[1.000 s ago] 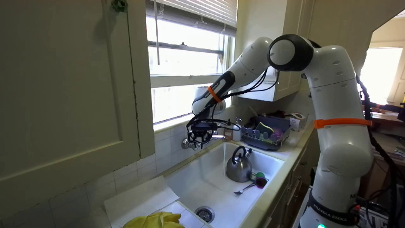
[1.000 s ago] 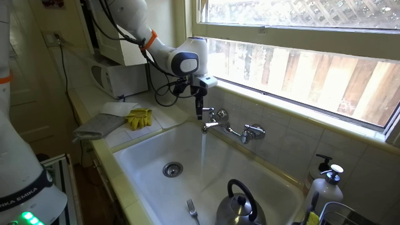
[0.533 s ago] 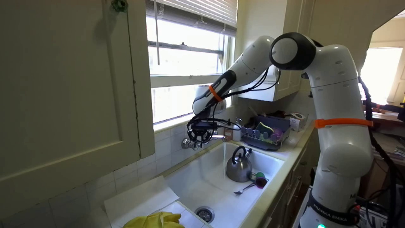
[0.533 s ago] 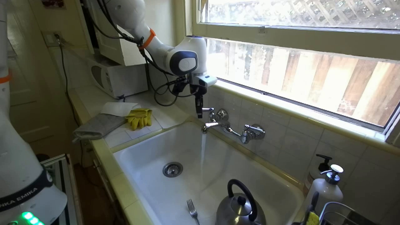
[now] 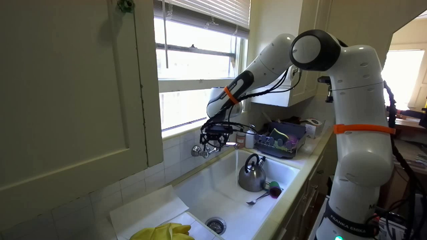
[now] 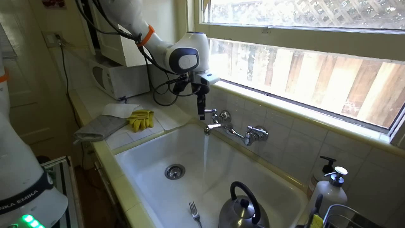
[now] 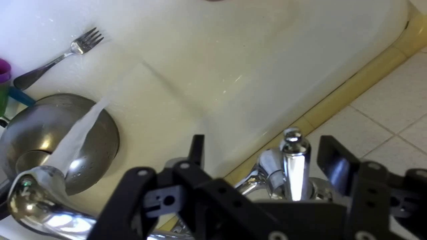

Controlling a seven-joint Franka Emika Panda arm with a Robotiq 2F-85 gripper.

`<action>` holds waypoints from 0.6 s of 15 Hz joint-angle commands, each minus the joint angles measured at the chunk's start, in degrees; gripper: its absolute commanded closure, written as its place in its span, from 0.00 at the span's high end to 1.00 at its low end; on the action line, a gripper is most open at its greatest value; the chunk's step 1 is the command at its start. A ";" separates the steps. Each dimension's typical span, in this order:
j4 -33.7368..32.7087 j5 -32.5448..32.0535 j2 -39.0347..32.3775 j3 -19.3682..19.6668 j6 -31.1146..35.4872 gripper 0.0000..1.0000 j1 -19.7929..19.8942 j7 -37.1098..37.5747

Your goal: Open the tap with the left handle

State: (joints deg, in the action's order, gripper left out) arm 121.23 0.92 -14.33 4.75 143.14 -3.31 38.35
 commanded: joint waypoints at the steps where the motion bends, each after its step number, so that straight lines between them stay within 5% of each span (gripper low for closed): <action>1: 3.10 -0.09 3.56 -0.11 -0.04 1.00 0.19 -1.11; 9: 6.09 1.03 9.28 -0.58 -3.47 1.00 2.69 -15.29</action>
State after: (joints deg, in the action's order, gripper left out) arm 124.40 1.51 -8.94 4.42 141.52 -2.31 29.65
